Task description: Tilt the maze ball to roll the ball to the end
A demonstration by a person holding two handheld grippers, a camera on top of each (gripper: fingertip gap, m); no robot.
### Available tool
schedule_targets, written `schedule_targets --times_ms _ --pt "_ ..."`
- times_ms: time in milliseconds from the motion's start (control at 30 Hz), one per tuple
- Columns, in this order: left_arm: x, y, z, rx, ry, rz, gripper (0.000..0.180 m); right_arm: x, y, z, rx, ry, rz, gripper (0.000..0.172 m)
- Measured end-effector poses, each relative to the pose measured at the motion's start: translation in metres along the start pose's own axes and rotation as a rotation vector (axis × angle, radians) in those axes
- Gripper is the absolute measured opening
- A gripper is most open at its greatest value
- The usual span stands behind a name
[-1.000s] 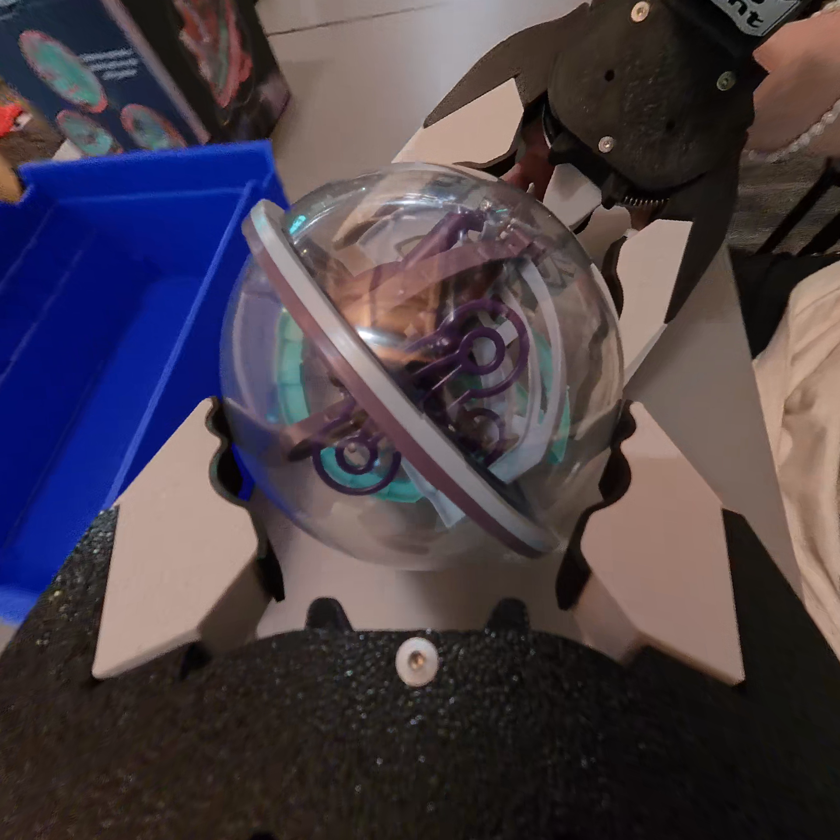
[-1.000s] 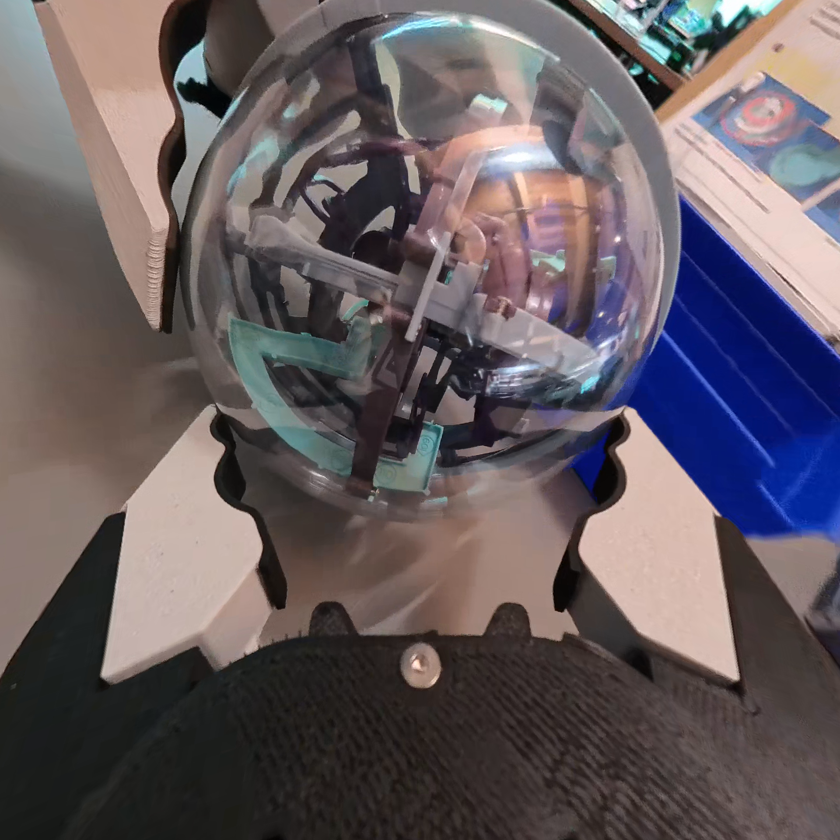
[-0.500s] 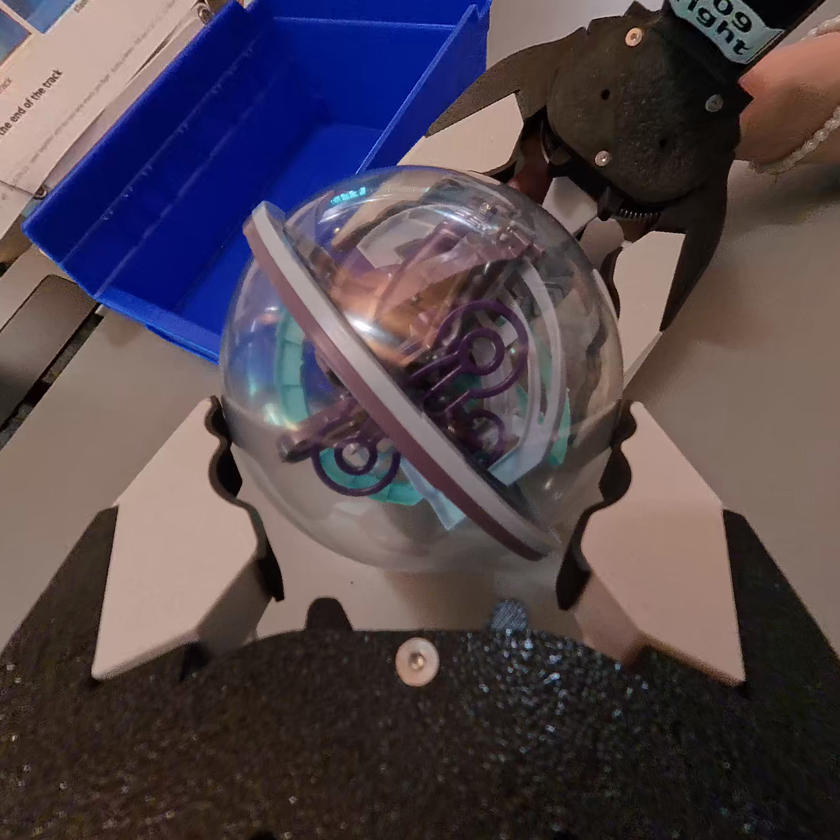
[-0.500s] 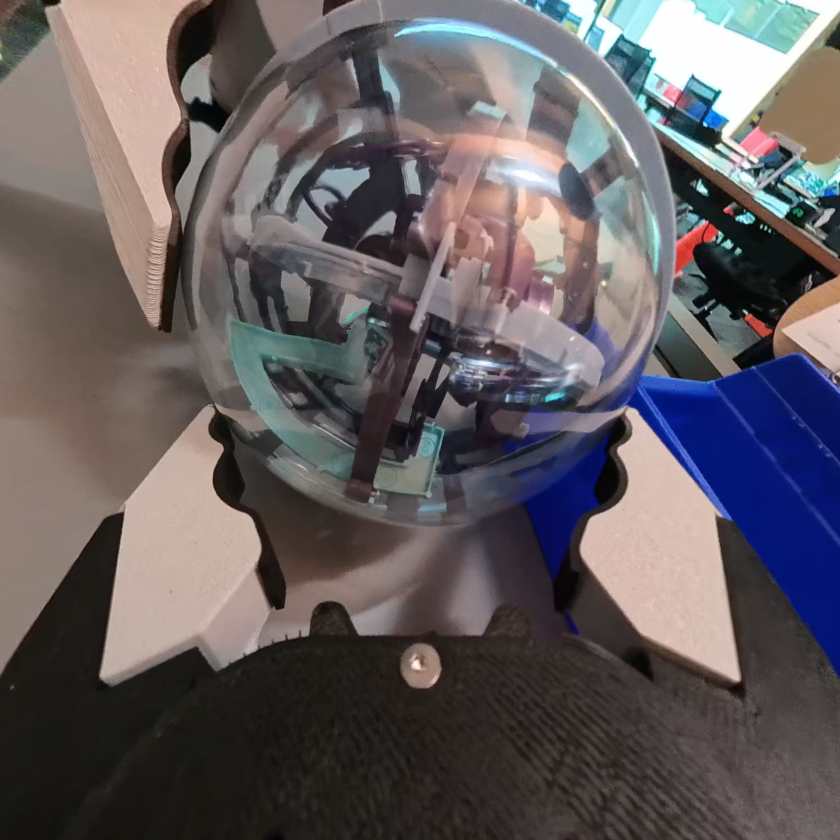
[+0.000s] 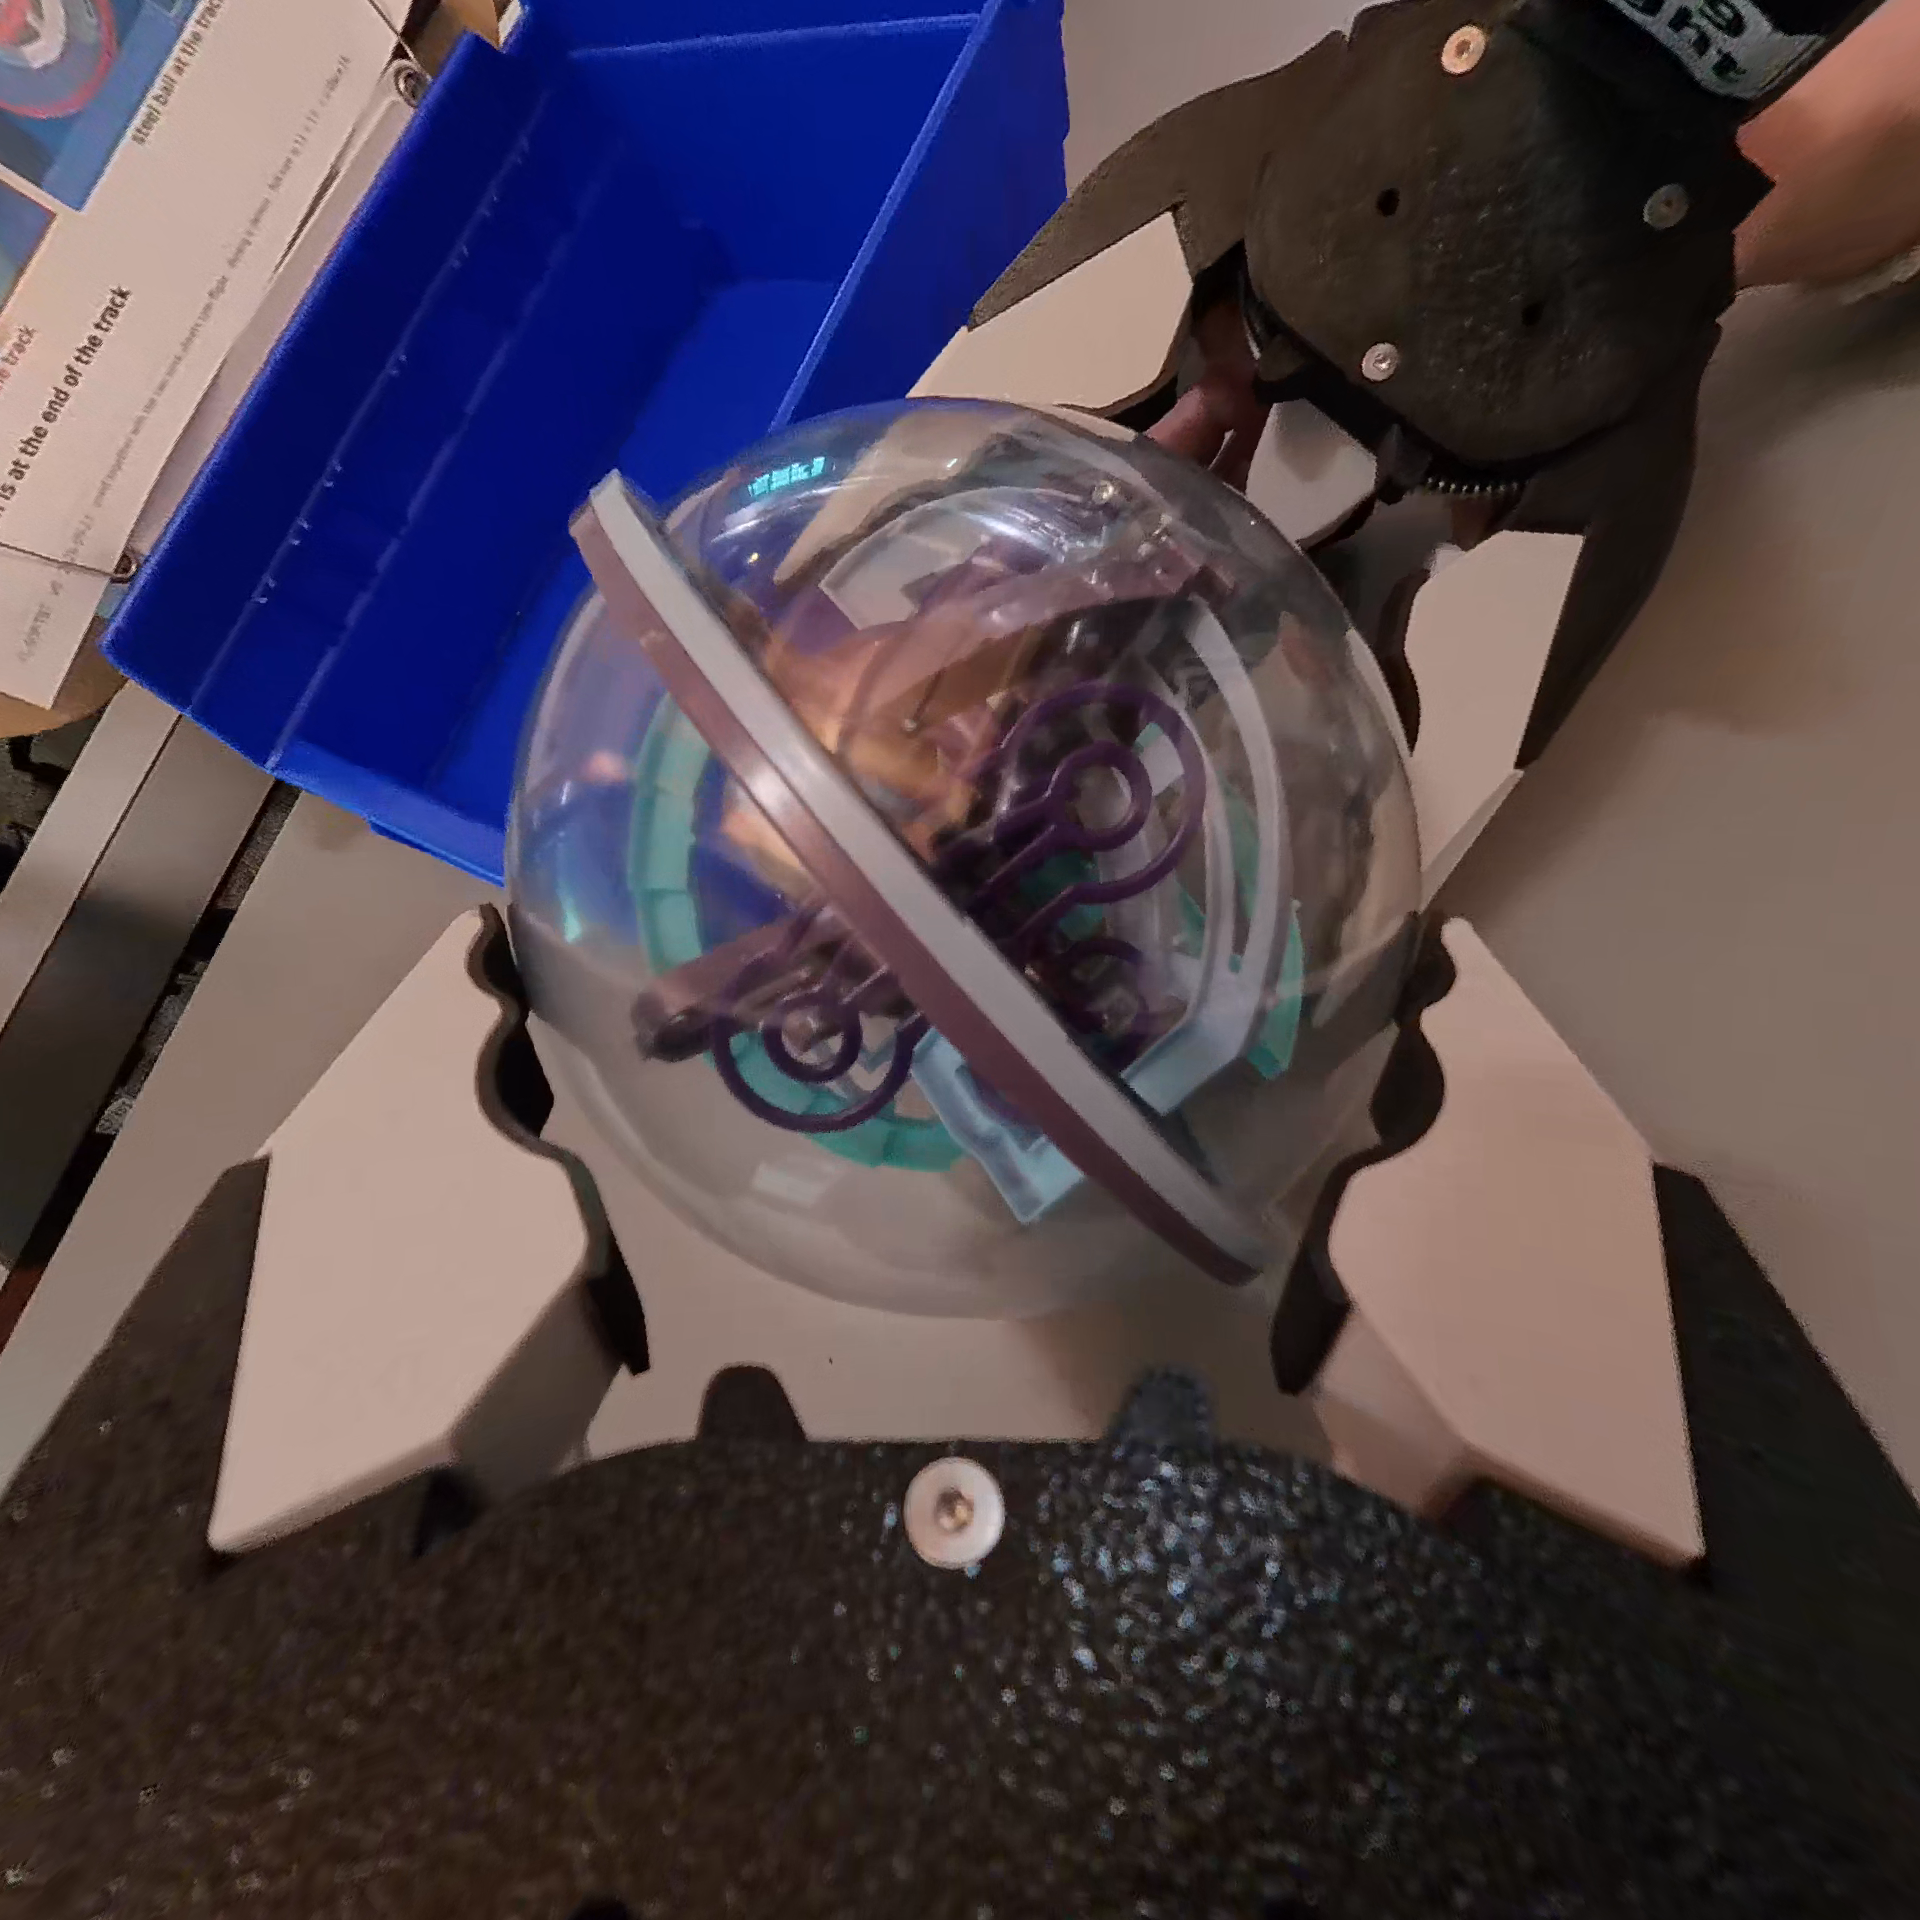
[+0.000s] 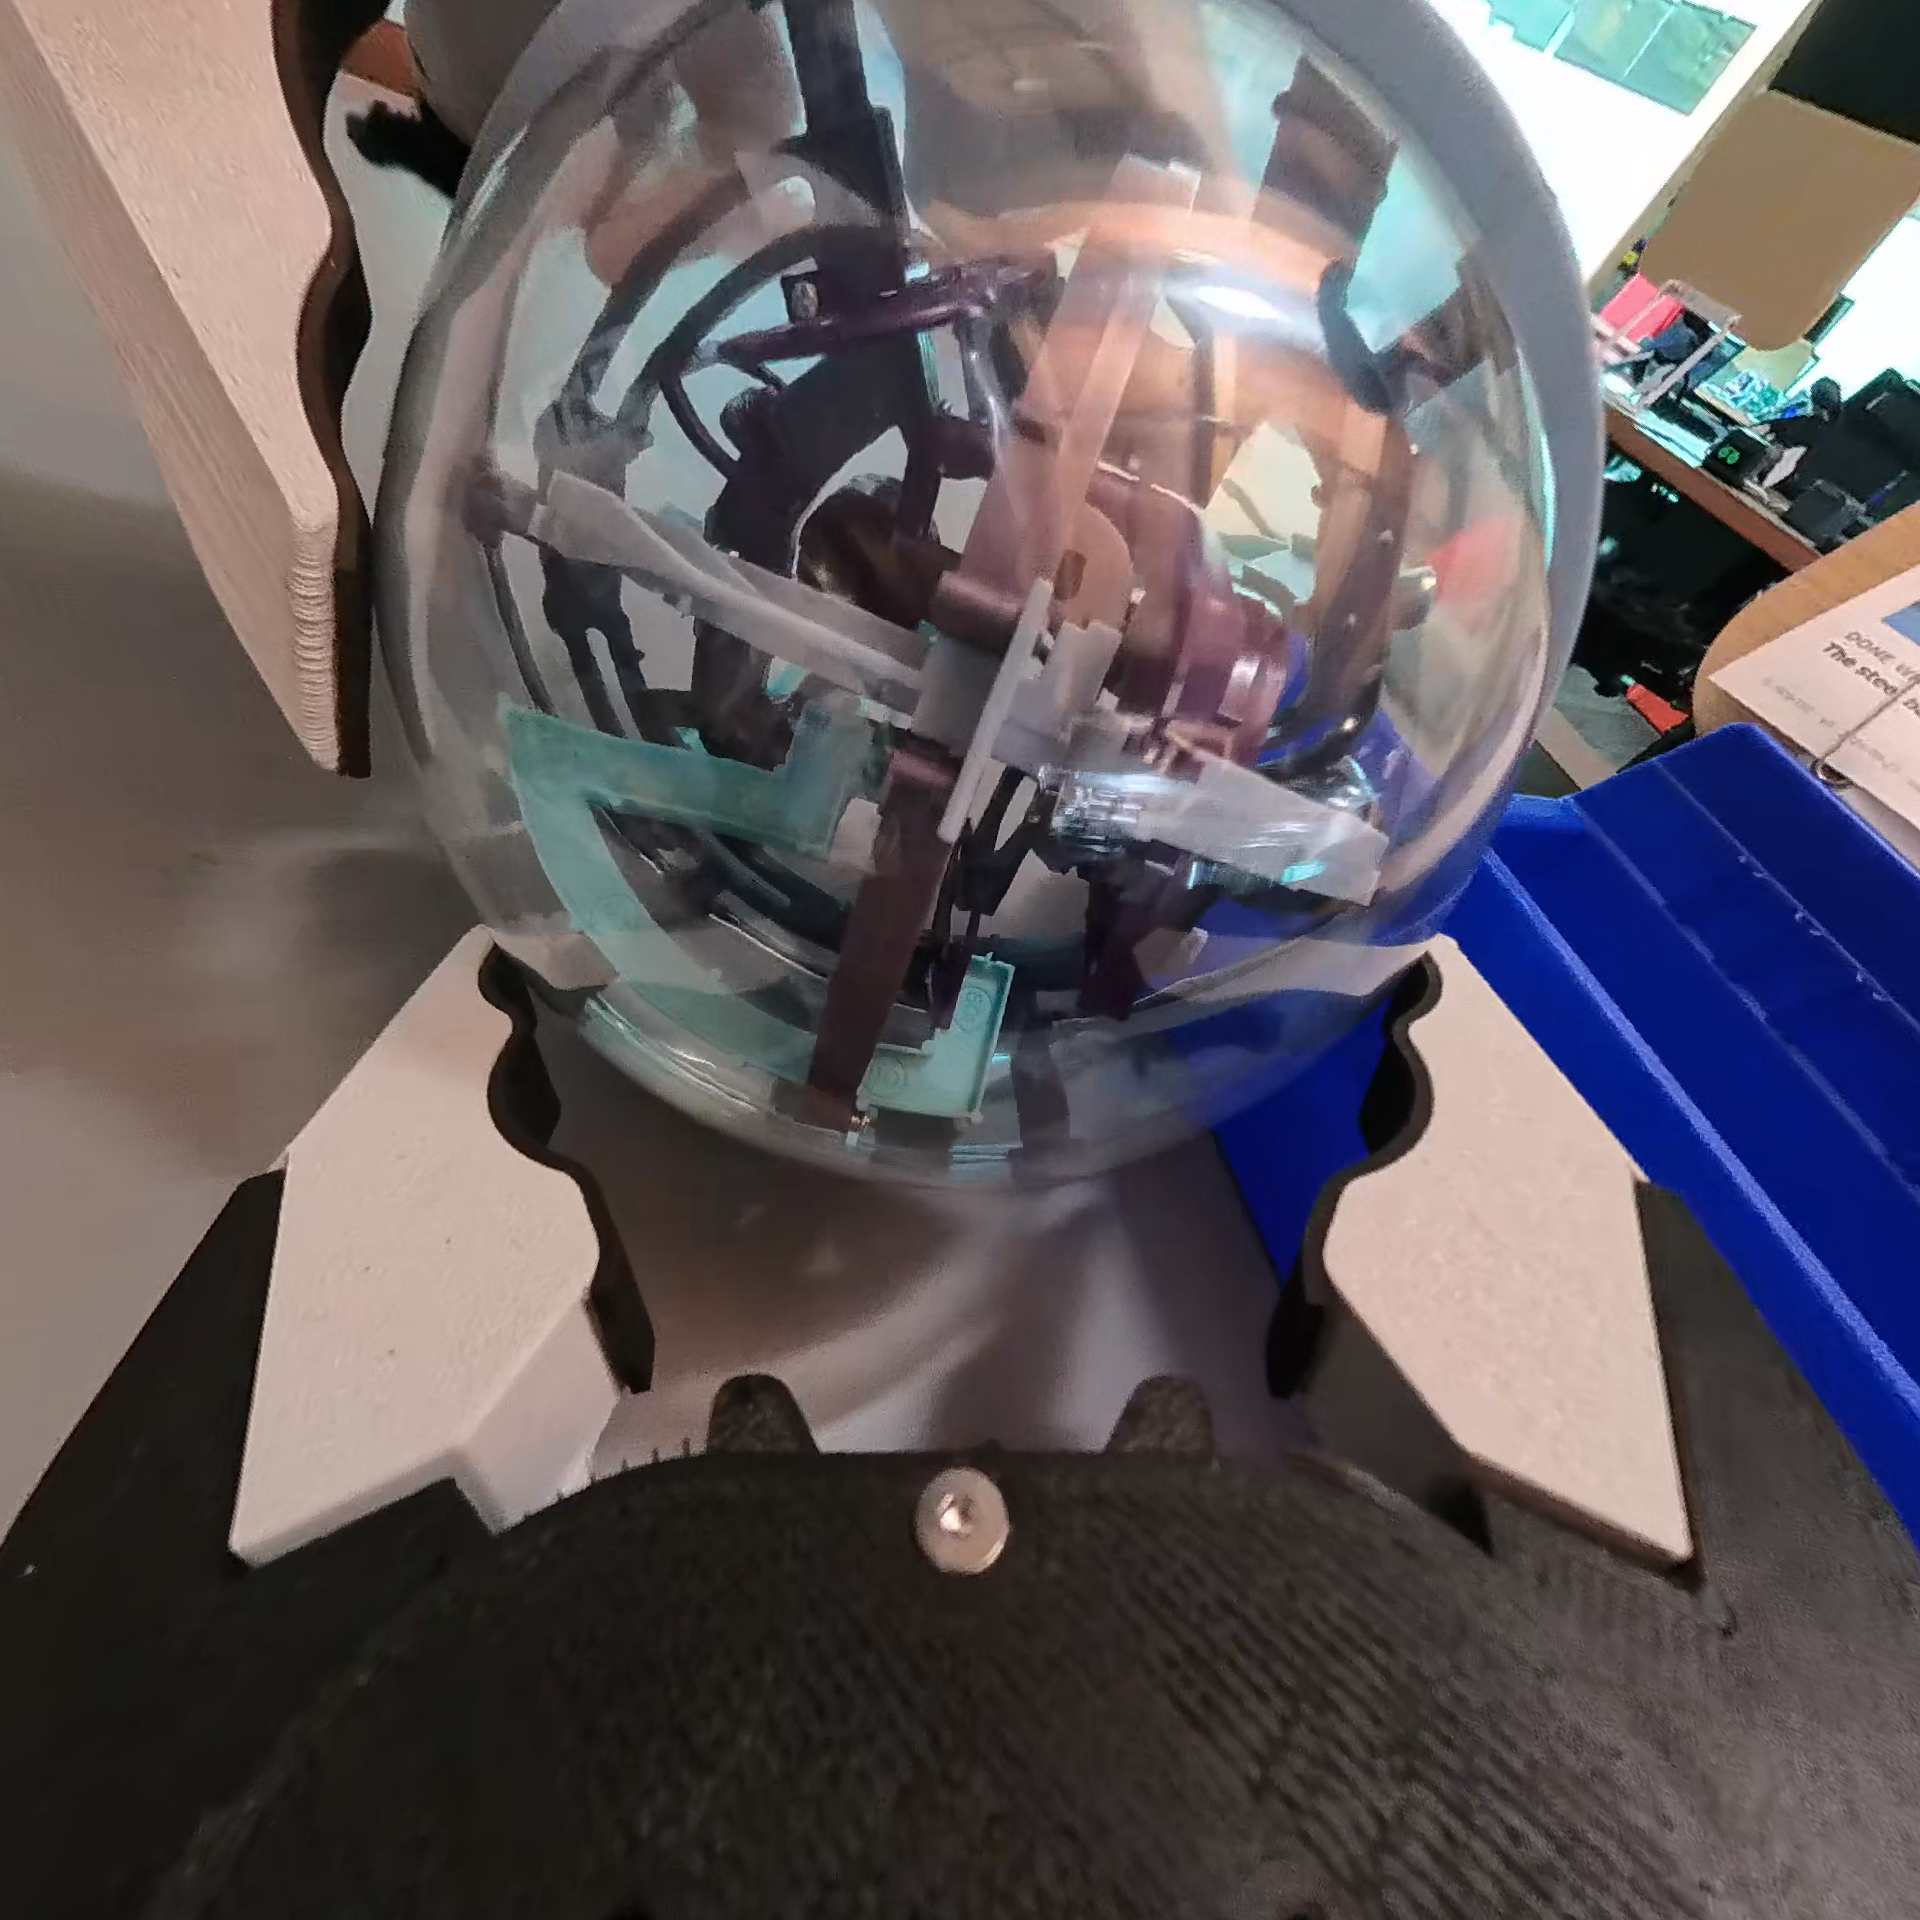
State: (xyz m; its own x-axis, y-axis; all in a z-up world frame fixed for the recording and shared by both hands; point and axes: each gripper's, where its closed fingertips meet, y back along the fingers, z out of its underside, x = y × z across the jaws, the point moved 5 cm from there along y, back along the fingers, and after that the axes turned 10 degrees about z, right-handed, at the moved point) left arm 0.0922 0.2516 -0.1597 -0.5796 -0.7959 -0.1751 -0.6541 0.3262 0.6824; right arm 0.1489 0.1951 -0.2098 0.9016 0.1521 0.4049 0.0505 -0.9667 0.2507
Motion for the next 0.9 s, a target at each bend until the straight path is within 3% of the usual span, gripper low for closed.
schedule_targets --times_ms 900 --pt "0.011 -0.005 -0.008 -0.008 -0.098 -0.04 0.157 0.002 0.014 0.006 0.02 0.102 0.047 0.149"
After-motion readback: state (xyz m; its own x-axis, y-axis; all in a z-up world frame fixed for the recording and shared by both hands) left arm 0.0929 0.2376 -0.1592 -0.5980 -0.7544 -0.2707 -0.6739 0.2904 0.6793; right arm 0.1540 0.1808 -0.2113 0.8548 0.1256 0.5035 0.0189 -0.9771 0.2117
